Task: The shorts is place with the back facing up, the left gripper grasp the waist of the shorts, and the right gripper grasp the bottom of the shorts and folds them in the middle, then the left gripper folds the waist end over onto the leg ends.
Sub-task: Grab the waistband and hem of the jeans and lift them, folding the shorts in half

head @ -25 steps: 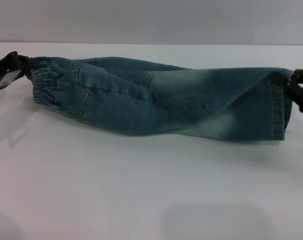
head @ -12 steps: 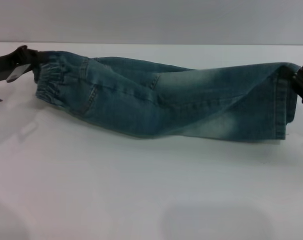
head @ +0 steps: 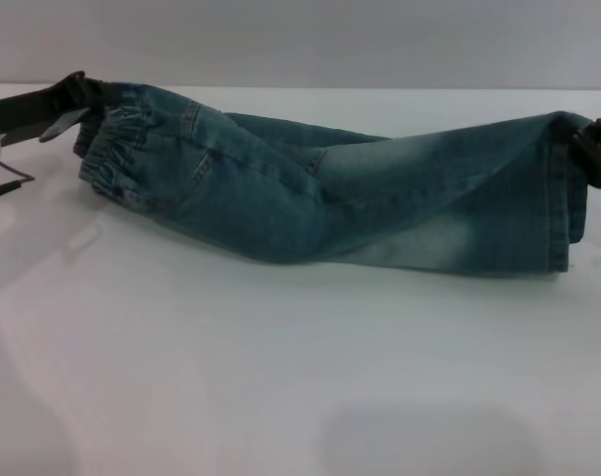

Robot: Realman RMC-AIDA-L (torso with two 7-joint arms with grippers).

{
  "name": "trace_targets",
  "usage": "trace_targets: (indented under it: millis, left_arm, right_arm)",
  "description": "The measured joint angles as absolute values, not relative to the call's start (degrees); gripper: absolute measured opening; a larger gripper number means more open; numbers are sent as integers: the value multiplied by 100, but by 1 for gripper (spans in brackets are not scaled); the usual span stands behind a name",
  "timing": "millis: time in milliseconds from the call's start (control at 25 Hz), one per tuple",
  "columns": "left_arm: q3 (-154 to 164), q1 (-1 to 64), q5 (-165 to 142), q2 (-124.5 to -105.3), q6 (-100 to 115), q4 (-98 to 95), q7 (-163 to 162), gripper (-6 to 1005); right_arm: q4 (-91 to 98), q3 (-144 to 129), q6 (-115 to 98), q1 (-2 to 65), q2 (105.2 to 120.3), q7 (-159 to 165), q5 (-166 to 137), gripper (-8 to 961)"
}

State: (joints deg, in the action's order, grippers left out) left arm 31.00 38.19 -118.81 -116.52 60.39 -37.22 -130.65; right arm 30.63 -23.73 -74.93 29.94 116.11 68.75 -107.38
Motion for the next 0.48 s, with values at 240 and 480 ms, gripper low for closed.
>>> trace_targets:
  millis: [240,480]
  left_arm:
    - [3277,3856,-11874,-11724,5769,-3717,-13019,154]
    - [3359,3890,-11872,-11756,5545,-3703,-13016,155]
  right_arm:
    - [3036,-2345,-6996,3129,11619,6873,-10724,44]
    - [2978,-2371,-6328,3244,11639,6874,-10722,46]
